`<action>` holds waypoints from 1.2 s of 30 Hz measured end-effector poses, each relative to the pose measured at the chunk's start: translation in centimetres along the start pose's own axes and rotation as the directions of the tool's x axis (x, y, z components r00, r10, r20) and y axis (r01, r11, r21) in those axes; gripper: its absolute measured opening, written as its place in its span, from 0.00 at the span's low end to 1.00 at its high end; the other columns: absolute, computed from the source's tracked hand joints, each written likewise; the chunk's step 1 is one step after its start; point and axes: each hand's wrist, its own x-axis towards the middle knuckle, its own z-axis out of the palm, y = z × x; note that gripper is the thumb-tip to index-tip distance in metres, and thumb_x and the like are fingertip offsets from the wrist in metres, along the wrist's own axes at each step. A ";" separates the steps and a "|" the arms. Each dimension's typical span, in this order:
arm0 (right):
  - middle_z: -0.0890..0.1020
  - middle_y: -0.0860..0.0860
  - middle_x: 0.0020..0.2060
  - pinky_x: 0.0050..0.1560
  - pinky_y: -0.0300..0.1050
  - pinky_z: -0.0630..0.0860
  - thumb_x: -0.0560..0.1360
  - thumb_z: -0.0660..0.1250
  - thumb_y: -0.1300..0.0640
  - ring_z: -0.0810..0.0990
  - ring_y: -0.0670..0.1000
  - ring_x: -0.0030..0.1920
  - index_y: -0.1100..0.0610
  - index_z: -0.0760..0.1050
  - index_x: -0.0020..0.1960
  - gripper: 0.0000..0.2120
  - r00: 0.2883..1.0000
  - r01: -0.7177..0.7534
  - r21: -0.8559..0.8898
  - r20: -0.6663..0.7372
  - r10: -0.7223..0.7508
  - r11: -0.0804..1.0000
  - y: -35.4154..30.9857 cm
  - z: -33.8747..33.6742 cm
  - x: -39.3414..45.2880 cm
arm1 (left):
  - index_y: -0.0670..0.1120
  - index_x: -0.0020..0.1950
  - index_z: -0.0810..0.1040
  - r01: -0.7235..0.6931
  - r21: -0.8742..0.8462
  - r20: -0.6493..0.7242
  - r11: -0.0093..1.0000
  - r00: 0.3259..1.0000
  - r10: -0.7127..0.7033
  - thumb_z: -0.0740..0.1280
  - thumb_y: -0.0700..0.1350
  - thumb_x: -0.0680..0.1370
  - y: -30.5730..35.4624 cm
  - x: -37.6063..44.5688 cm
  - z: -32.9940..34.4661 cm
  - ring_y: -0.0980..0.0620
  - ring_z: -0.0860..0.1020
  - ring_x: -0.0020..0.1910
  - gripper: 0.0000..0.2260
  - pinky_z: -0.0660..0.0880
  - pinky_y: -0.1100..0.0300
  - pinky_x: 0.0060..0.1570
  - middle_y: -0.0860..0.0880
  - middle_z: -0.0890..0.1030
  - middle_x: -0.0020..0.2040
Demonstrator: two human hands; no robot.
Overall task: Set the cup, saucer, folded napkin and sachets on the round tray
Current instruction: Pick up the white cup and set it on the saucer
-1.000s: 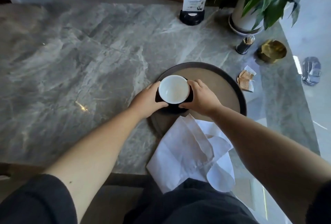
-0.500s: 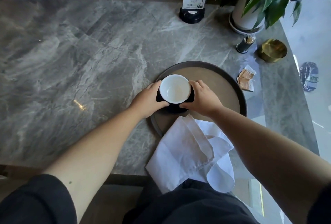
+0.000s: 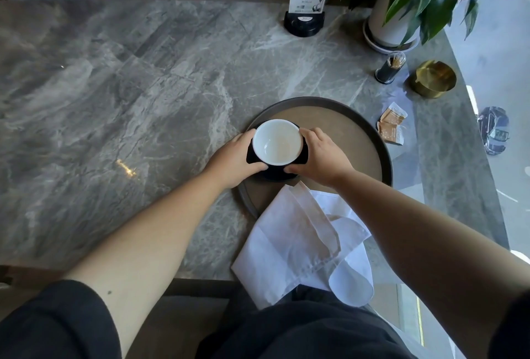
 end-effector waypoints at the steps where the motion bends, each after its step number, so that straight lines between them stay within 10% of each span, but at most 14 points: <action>1: 0.73 0.53 0.58 0.57 0.47 0.69 0.60 0.77 0.40 0.72 0.55 0.59 0.55 0.66 0.68 0.43 1.000 0.001 -0.001 -0.002 -0.001 1.000 0.0 0.0 0.0 | 0.51 0.70 0.63 -0.001 0.002 0.001 1.000 1.000 0.001 0.74 0.54 0.68 0.0 0.0 0.0 0.46 0.70 0.65 0.34 0.66 0.57 0.56 0.46 0.72 0.68; 29: 0.70 0.57 0.68 0.68 0.51 0.65 0.70 0.68 0.36 0.67 0.57 0.69 0.59 0.62 0.73 0.41 1.000 -0.010 -0.071 -0.009 0.010 0.997 2.4 -4.0 -3.6 | 0.44 0.76 0.56 0.036 0.109 -0.041 0.993 0.999 -0.032 0.72 0.58 0.70 1.7 -1.7 -1.6 0.45 0.59 0.74 0.42 0.58 0.51 0.71 0.43 0.62 0.75; 36: 0.79 0.54 0.57 0.57 0.48 0.74 0.73 0.70 0.45 0.78 0.53 0.57 0.57 0.78 0.60 0.21 0.997 0.017 -0.030 -0.070 -0.019 0.999 4.6 -6.6 -9.3 | 0.41 0.51 0.77 -0.236 0.191 -0.292 0.953 0.913 0.285 0.63 0.56 0.72 9.9 -6.4 1.3 0.40 0.76 0.50 0.19 0.72 0.47 0.50 0.43 0.79 0.49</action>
